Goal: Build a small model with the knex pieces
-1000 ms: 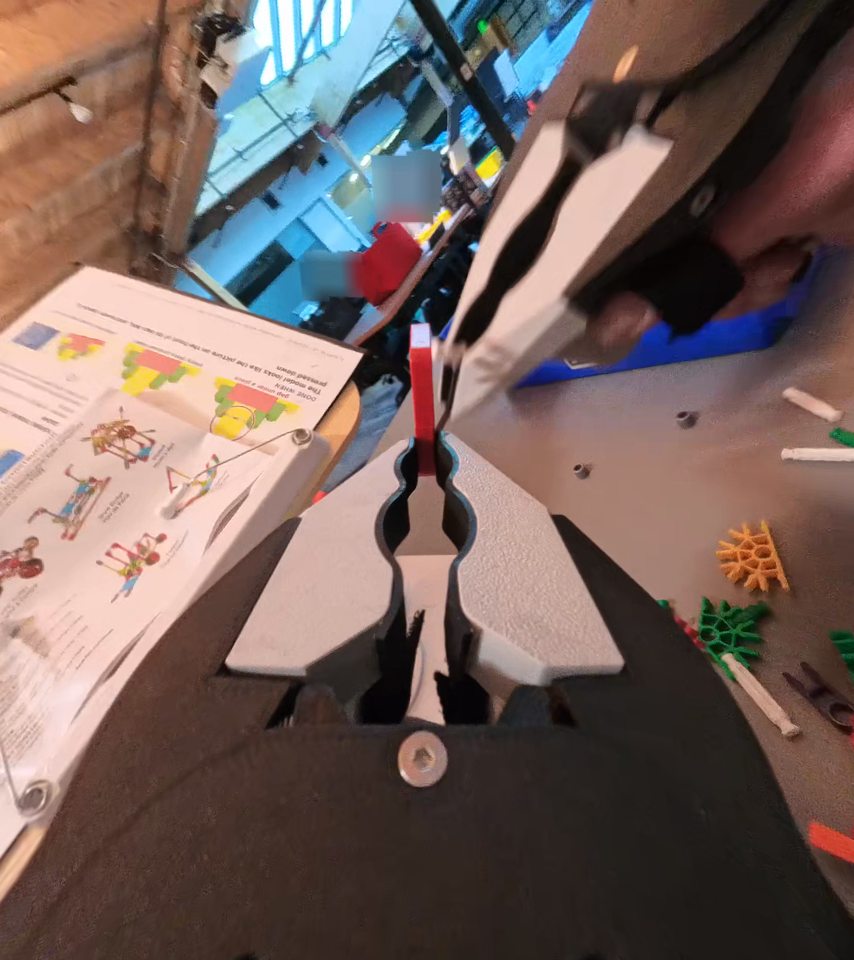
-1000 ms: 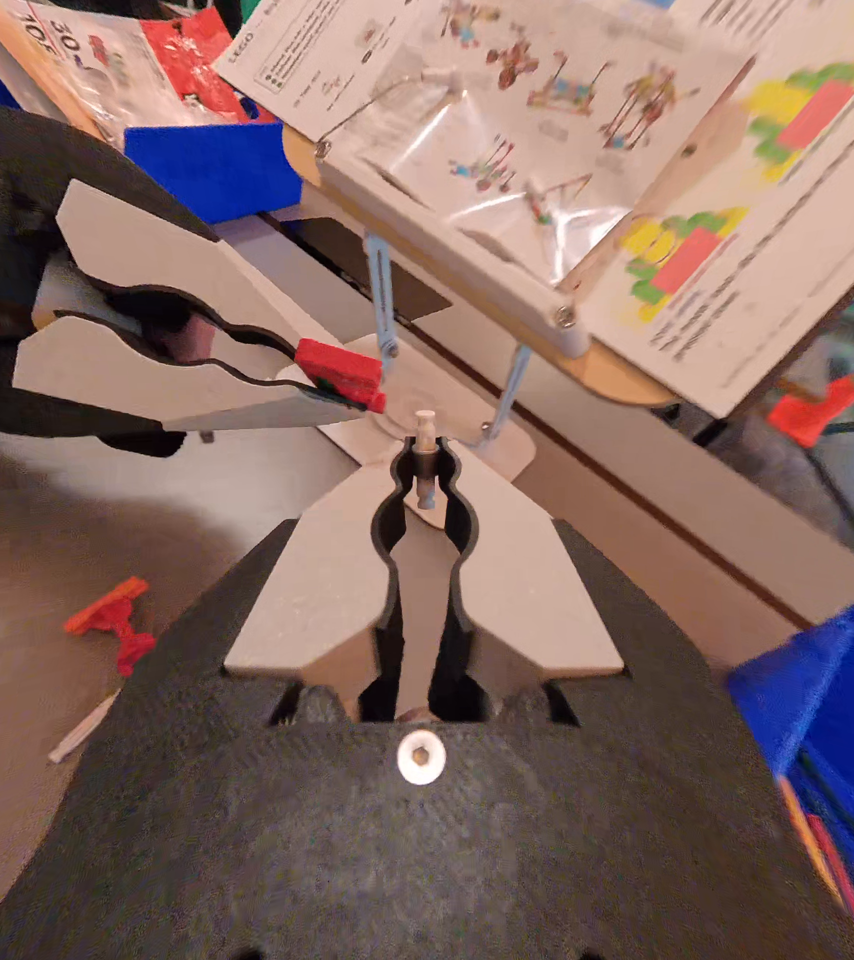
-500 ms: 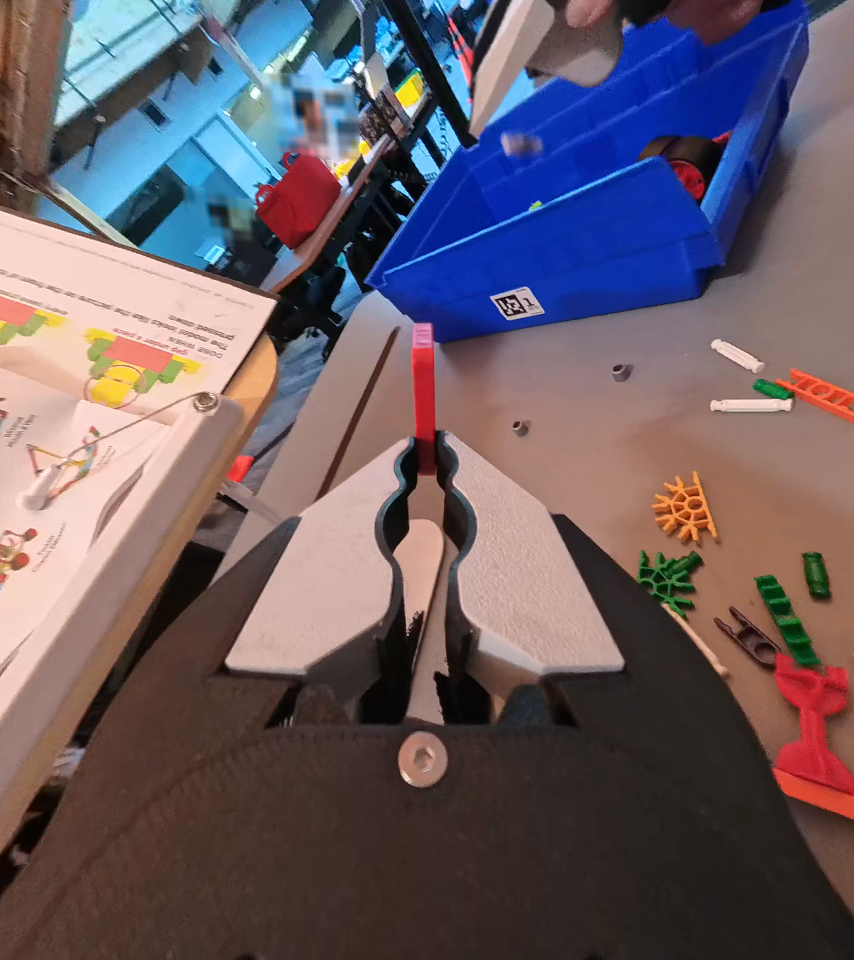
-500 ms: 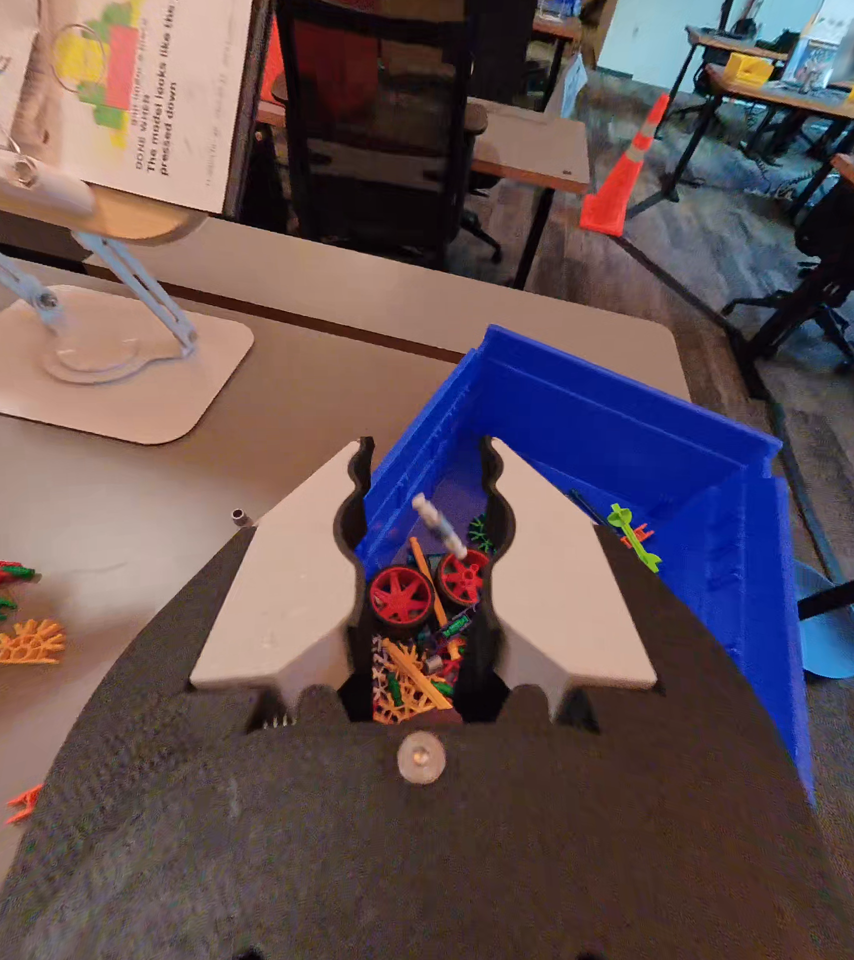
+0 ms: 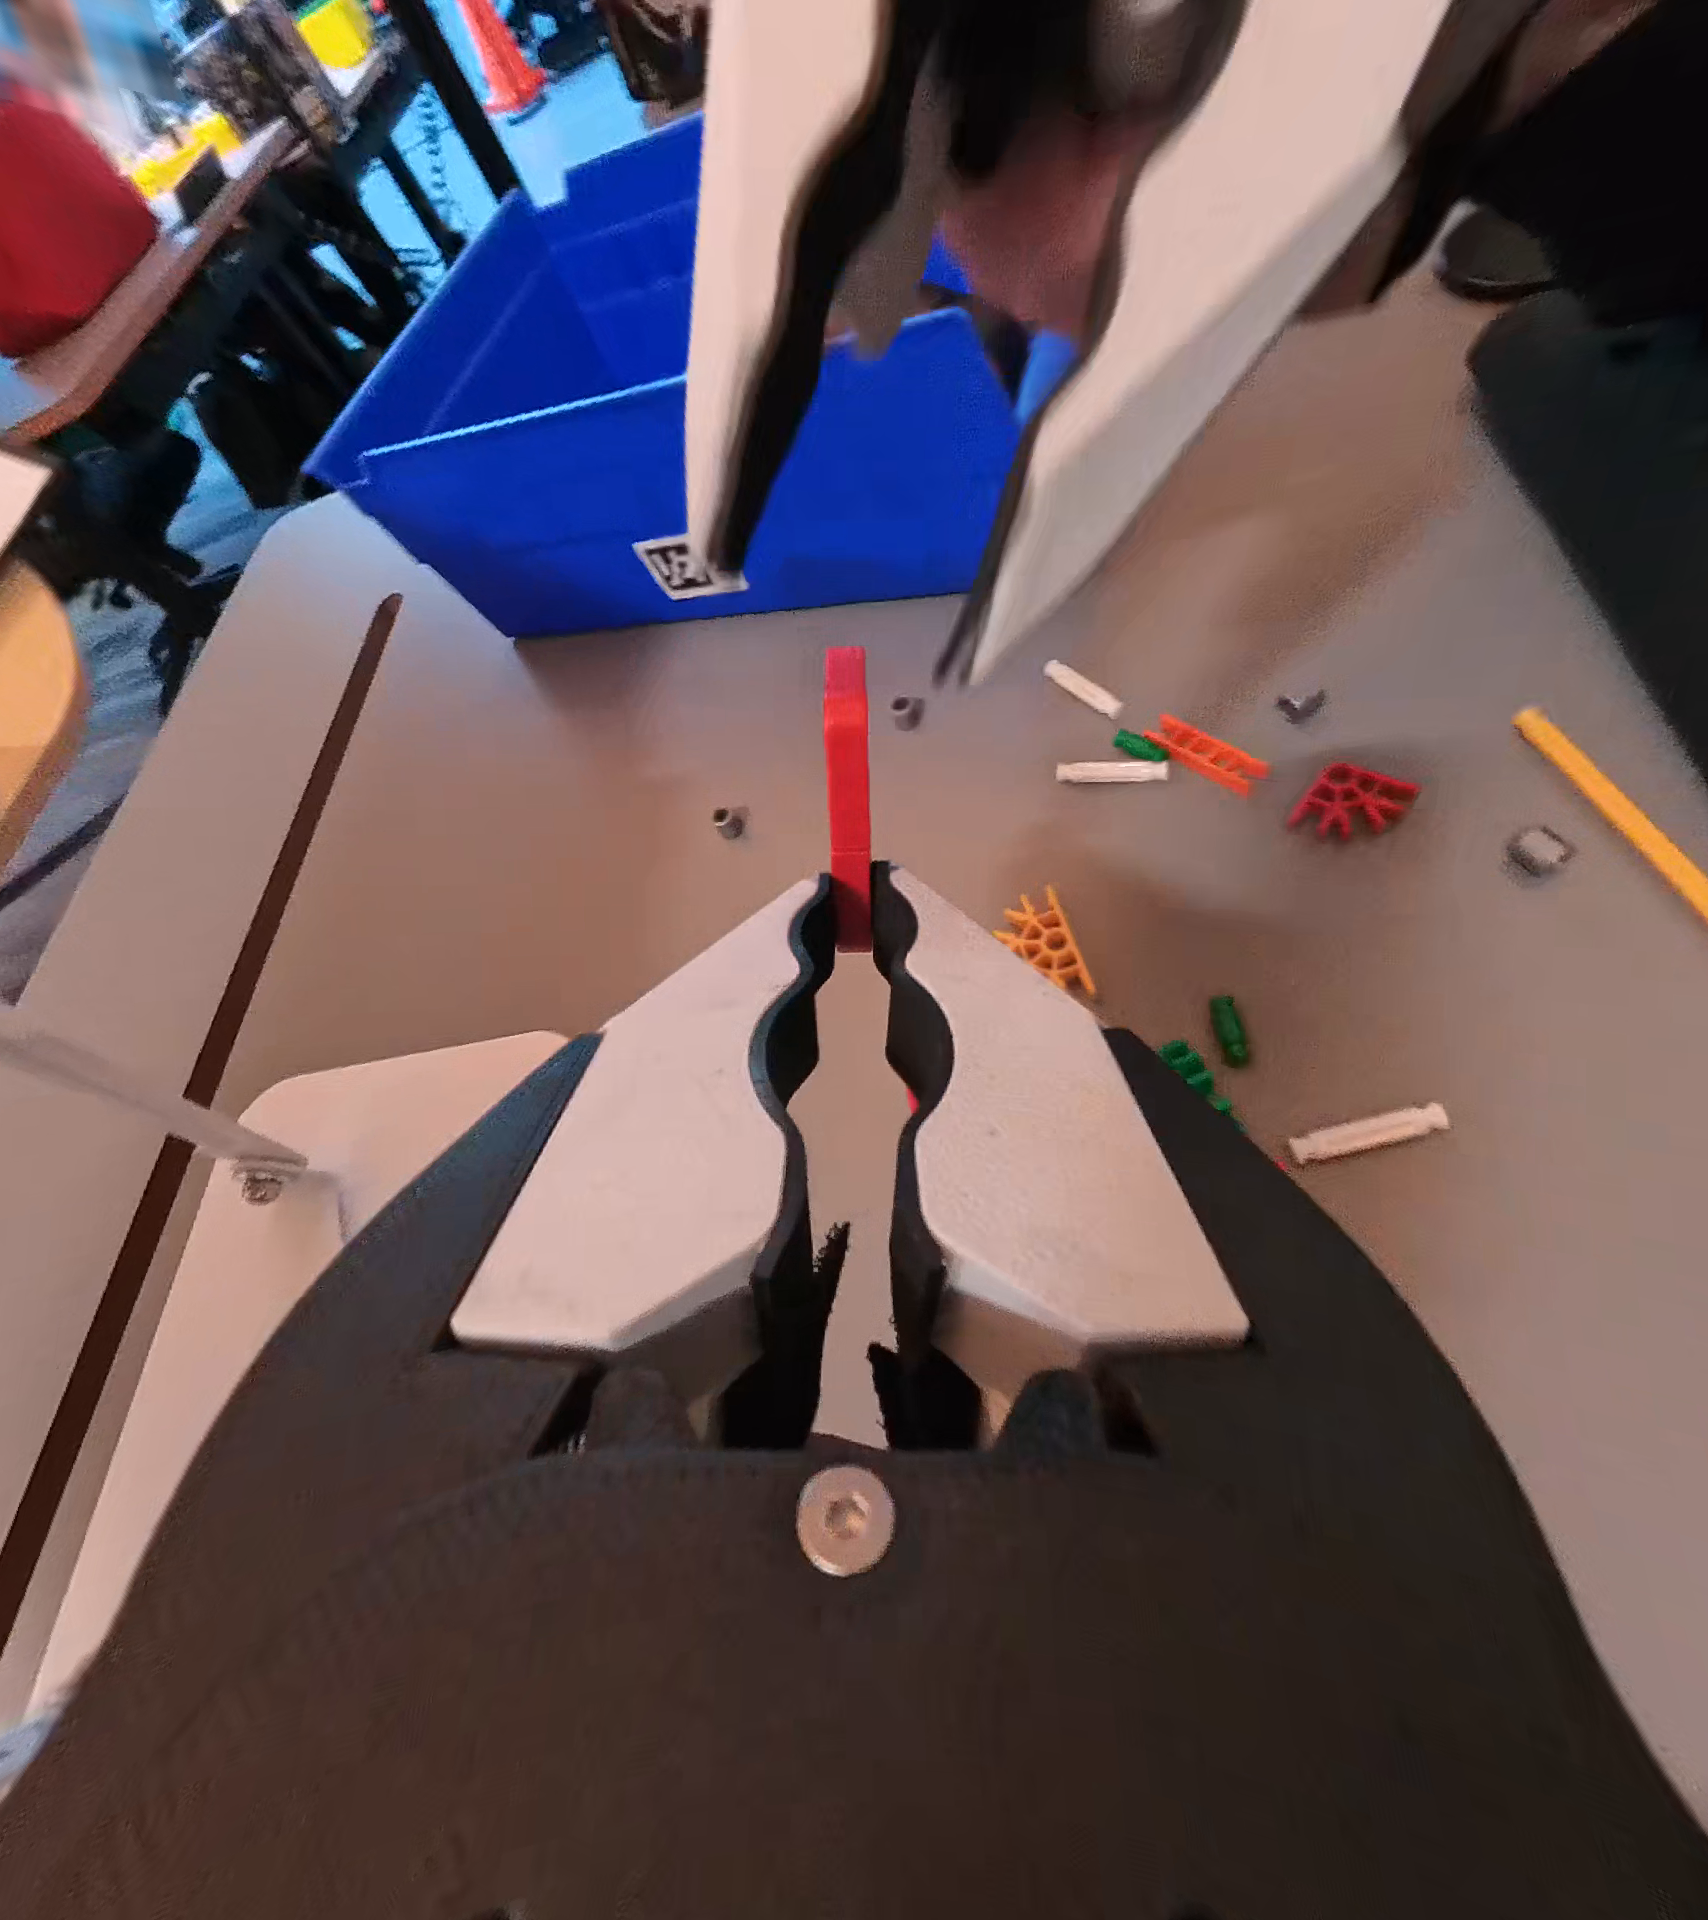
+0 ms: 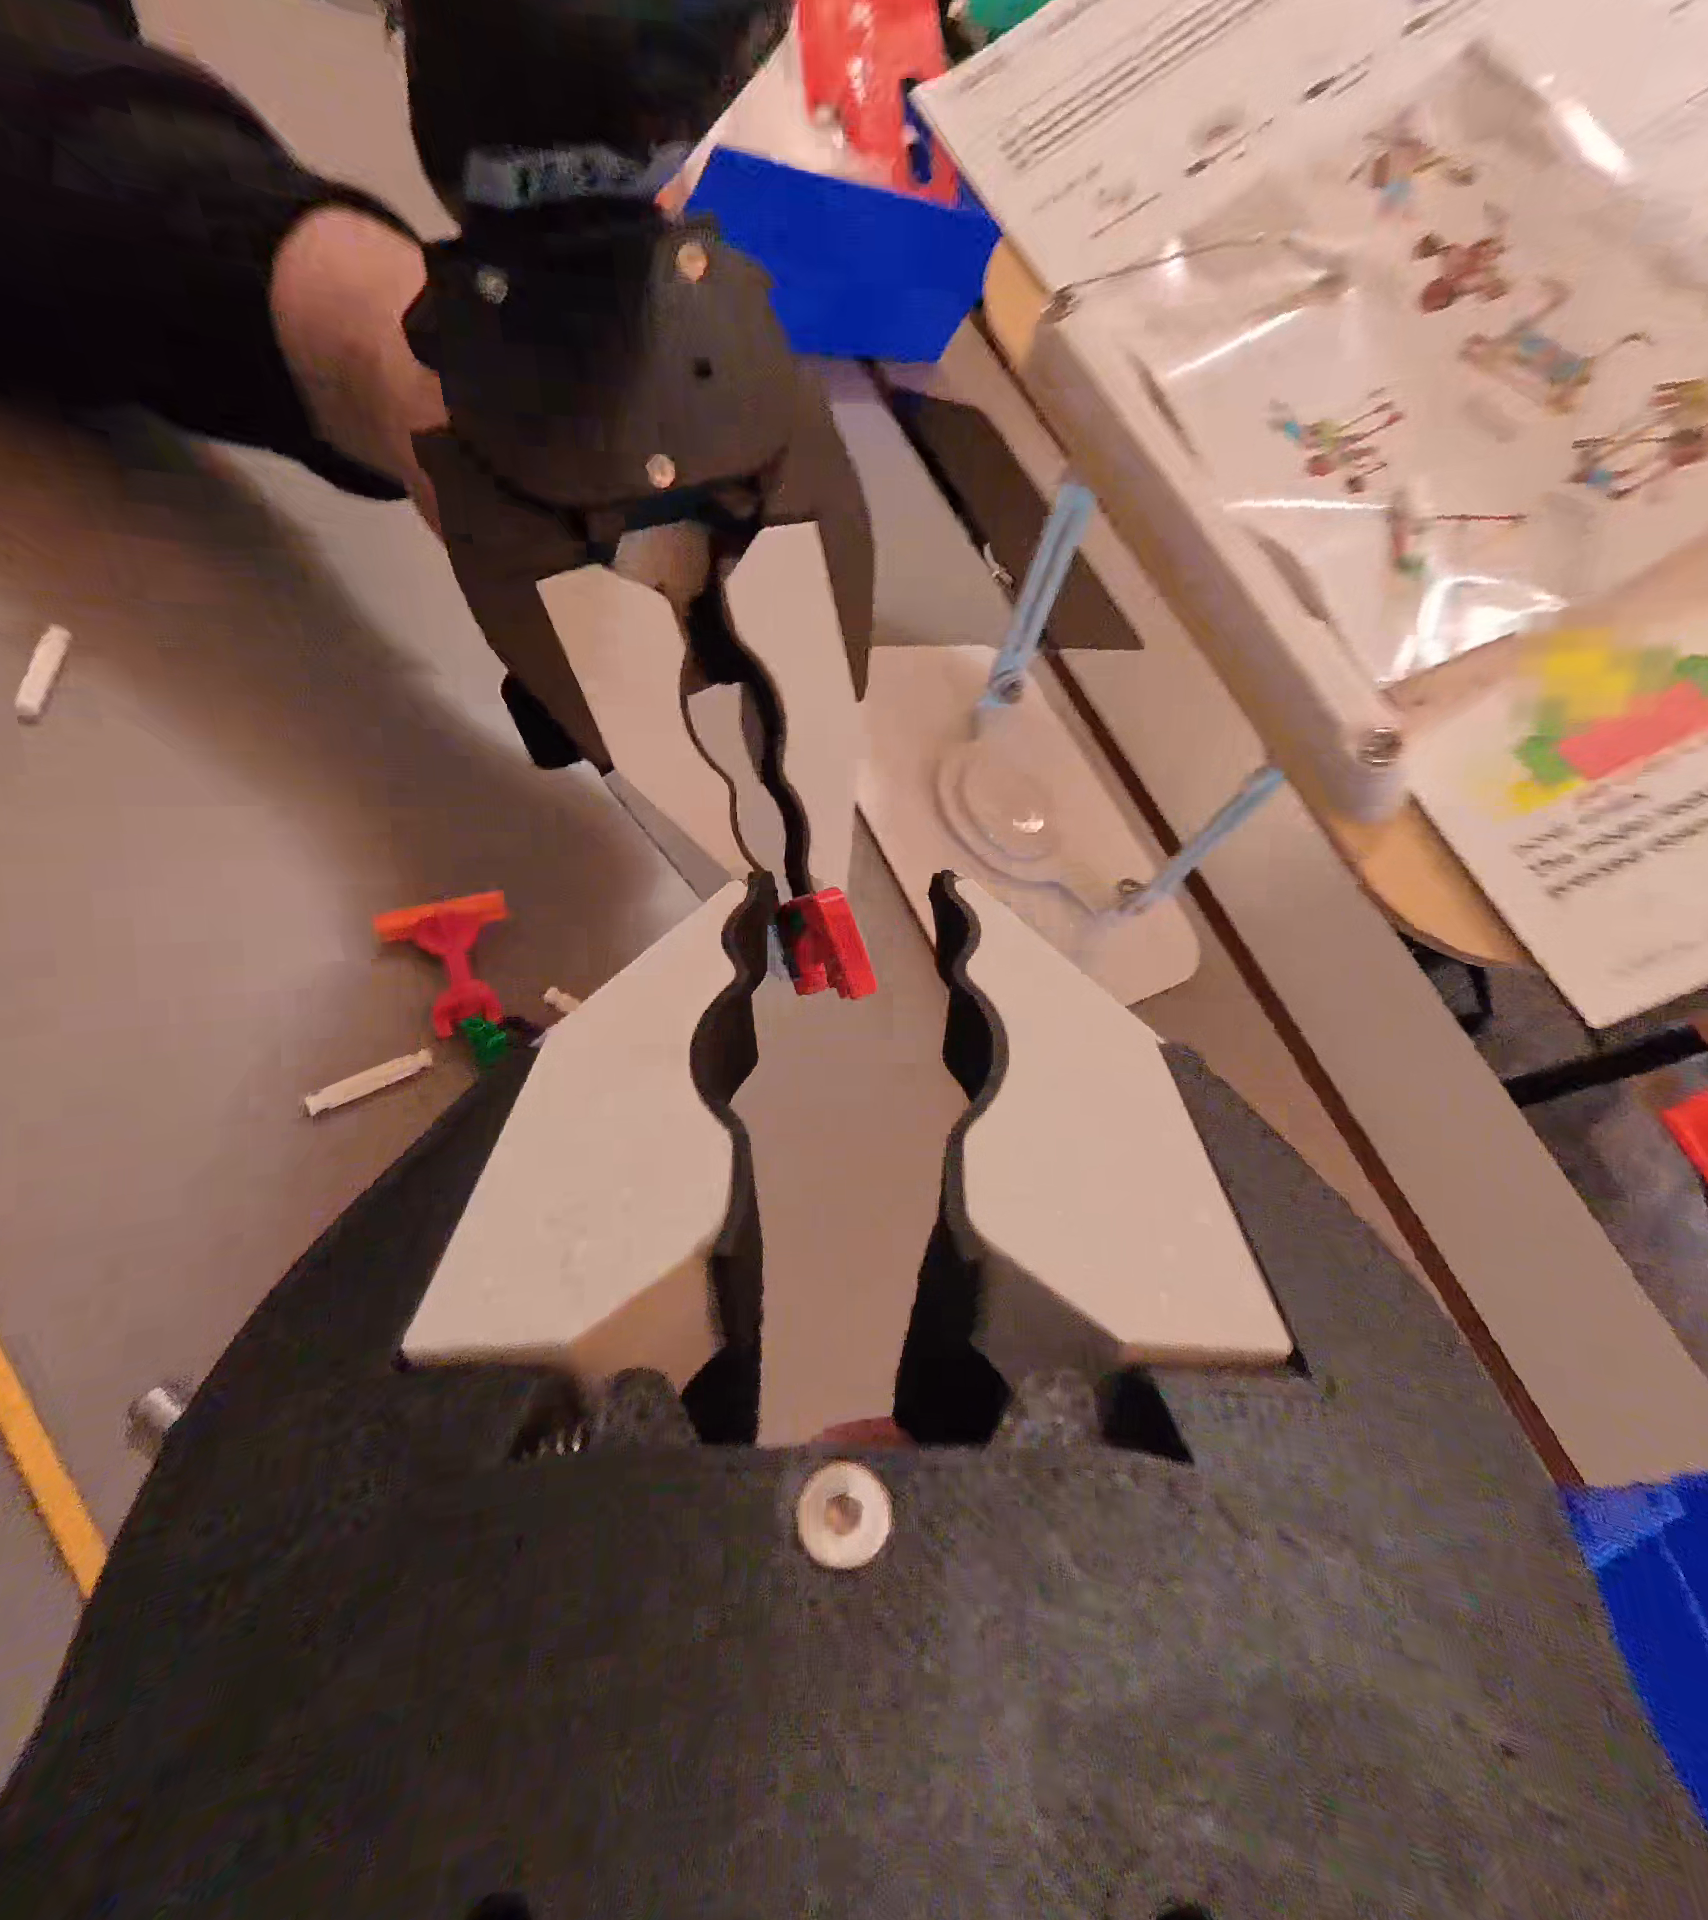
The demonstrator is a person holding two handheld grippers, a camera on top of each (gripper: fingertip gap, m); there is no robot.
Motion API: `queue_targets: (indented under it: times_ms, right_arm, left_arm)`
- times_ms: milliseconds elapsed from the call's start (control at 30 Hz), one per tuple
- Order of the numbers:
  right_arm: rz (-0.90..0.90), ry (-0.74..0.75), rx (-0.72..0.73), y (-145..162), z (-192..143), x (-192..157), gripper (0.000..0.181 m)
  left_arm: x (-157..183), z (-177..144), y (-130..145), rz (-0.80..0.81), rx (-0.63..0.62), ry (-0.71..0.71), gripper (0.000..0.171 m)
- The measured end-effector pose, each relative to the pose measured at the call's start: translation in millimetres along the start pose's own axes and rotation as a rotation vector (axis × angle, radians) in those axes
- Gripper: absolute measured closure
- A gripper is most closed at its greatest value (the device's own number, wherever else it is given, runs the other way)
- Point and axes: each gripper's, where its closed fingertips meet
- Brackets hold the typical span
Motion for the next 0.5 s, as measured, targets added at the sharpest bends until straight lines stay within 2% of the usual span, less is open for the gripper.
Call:
queue_targets:
  times_ms: [100, 133, 167, 333, 500]
  right_arm:
    - [-0.007, -0.102, -0.040, 9.8, 17.6, -21.1, 0.154]
    - [-0.023, -0.108, -0.048, 11.9, 20.0, -23.3, 0.159]
    - [-0.037, -0.089, -0.048, 11.7, 20.7, -21.4, 0.172]
    - [0.013, -0.117, 0.019, 1.0, 14.8, -21.8, 0.178]
    - [0.288, -0.157, 0.203, -19.3, 5.6, -2.6, 0.178]
  left_arm:
    - [9.2, -0.5, -0.2, 0.052, -0.026, 0.028, 0.168]
    - [8.3, -1.0, 0.9, 0.068, -0.043, 0.014, 0.168]
    - [7.6, -1.4, 3.2, 0.094, -0.061, 0.005, 0.168]
    - [9.5, -8.5, -4.8, 0.097, -0.026, 0.029, 0.167]
    - [3.2, -21.5, -28.7, -0.020, 0.197, 0.056, 0.162]
Point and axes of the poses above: each gripper's, where its closed fingertips meet, z out along the fingers, y out of its underside, x = y × z across the jaws, and after that the axes turned 4 degrees about y, right-handed
